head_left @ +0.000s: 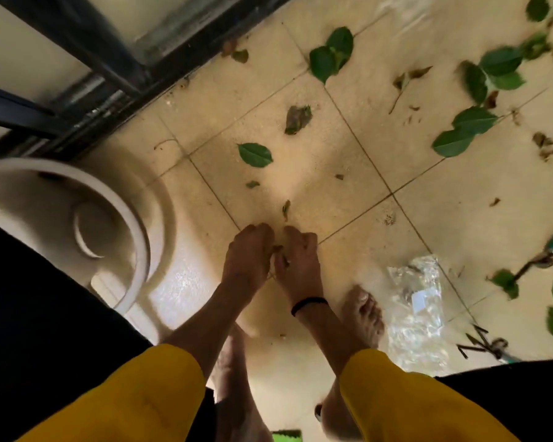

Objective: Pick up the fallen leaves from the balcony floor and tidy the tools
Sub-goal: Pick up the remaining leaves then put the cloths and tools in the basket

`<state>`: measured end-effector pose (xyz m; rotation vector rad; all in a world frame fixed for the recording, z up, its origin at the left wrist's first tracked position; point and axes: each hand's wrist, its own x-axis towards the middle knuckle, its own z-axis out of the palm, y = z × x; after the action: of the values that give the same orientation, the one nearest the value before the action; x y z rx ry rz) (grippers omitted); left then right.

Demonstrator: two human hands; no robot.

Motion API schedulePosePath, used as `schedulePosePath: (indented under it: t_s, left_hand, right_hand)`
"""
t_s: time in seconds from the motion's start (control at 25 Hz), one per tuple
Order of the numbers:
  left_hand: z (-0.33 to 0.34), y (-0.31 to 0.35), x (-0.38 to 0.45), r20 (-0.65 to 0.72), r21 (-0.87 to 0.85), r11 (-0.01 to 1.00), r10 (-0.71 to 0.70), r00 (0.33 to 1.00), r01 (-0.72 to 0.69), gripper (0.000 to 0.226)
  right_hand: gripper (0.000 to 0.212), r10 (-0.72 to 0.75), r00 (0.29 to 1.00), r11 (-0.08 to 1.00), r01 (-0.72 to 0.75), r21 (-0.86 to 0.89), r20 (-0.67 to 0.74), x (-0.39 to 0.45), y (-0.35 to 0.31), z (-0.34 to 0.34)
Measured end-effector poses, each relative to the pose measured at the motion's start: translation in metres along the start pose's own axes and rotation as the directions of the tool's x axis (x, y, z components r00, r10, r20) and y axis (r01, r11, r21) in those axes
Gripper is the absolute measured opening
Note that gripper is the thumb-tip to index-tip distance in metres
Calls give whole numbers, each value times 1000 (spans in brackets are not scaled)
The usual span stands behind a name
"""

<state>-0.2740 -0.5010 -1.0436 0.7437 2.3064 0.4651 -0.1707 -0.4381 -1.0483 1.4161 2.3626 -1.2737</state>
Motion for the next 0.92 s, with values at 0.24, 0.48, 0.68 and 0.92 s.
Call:
schedulePosePath:
  t_s: [0.24,0.48,0.68,0.92]
  left_hand:
    - [-8,9,38,38,-61,998,5,999,-3,23]
    - [-23,19,66,-43,-426,902,-95,995,68,21]
    - [-25,28,72,-2,-288,957,-20,1000,19,24]
    - [-26,24,74,-36,-465,876,-163,986,128,24]
  right_hand:
    - [13,-118,993,992,118,-37,0,9,-7,-5]
    - [11,-23,990,999,27,20,-140,63,-13,-20]
    - [53,-38,998,999,39,19,-51,77,-13,-27]
    - [6,-115,988,990,106,-89,-107,81,-25,-22]
